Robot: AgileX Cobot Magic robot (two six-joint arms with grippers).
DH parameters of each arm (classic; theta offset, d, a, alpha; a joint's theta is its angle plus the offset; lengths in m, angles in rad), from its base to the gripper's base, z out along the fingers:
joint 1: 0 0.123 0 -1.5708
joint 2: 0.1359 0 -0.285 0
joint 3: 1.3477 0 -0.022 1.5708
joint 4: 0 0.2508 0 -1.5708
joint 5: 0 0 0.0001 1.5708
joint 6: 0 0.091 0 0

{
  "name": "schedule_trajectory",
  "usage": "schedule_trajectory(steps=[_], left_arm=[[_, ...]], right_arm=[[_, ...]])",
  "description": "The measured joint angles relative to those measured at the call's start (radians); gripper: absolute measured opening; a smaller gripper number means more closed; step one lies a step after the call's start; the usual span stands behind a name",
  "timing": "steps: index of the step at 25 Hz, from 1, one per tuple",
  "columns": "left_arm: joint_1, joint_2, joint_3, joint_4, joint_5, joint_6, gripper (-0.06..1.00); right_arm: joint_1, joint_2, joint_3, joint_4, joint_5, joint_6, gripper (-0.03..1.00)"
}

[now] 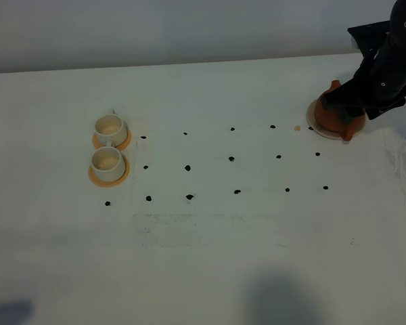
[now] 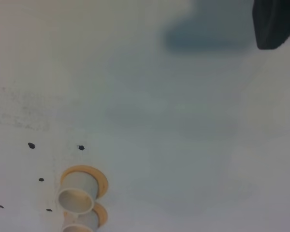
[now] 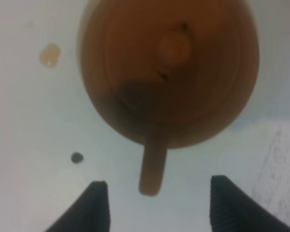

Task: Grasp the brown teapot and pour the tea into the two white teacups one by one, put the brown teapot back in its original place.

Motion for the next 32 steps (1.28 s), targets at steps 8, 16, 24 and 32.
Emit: schedule_trajectory(steps=[8, 16, 24, 32], left_arm=[[0.000, 0.000, 0.000, 0.000, 0.000, 0.000, 0.32], [0.000, 0.000, 0.000, 0.000, 0.000, 0.000, 0.32], [0.000, 0.000, 0.000, 0.000, 0.000, 0.000, 0.32], [0.000, 0.000, 0.000, 0.000, 0.000, 0.000, 0.32]], right_arm=[[0.007, 0.000, 0.000, 0.012, -0.043, 0.004, 0.45], [0.007, 0.024, 0.000, 0.011, -0.047, 0.006, 0.45], [0.008, 0.029, 0.000, 0.000, -0.051, 0.008, 0.45], [0.008, 0.041, 0.000, 0.000, -0.062, 0.008, 0.45]])
